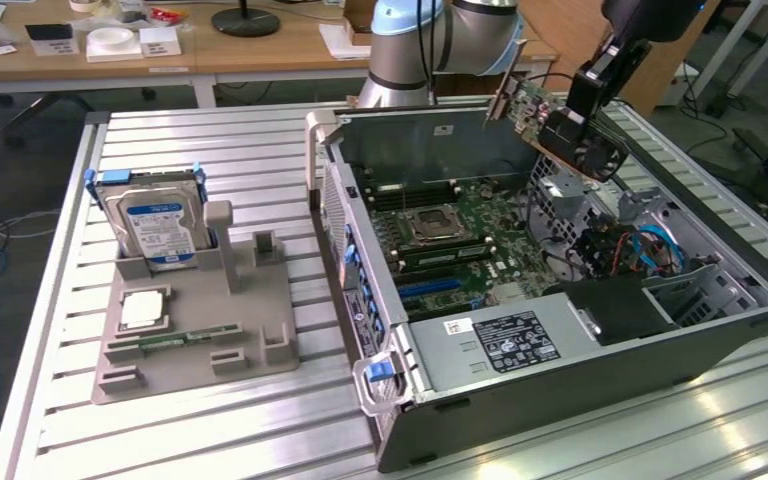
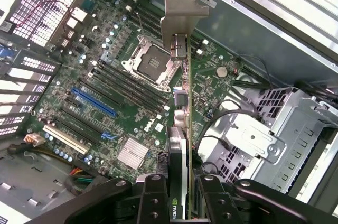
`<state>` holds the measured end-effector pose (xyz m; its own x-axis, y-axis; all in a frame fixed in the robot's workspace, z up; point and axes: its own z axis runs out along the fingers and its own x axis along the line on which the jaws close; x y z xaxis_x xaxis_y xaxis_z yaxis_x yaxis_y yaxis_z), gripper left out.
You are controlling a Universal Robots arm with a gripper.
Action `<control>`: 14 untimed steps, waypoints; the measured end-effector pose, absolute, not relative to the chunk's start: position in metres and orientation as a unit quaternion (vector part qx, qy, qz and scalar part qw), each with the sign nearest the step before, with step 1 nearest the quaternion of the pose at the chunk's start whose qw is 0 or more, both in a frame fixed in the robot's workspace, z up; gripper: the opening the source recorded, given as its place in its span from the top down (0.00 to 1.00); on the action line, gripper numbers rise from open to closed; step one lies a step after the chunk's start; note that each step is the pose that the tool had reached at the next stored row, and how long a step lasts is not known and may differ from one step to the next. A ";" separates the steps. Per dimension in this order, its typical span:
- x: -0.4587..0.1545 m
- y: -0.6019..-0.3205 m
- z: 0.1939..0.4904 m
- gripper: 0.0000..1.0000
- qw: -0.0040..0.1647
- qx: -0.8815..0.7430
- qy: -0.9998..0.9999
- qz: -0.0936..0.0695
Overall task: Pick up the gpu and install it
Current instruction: 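Insert the gpu into the slot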
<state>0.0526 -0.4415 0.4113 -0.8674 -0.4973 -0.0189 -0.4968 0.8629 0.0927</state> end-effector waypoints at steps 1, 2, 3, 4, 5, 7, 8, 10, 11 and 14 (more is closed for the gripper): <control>0.053 -0.442 0.411 0.73 0.003 0.257 -0.965 -0.047; 0.053 -0.442 0.411 0.73 0.003 0.257 -0.965 -0.047; 0.053 -0.442 0.411 0.73 0.003 0.258 -0.965 -0.047; 0.053 -0.442 0.411 0.73 0.003 0.257 -0.965 -0.047; 0.053 -0.442 0.411 0.73 0.003 0.258 -0.965 -0.047; 0.053 -0.442 0.411 0.73 0.003 0.257 -0.965 -0.047; 0.053 -0.442 0.411 0.73 0.003 0.258 -0.965 -0.047; 0.053 -0.442 0.411 0.73 0.003 0.259 -0.965 -0.047; 0.053 -0.442 0.411 0.73 0.003 0.260 -0.964 -0.047; 0.053 -0.442 0.411 0.73 0.003 0.267 -0.963 -0.047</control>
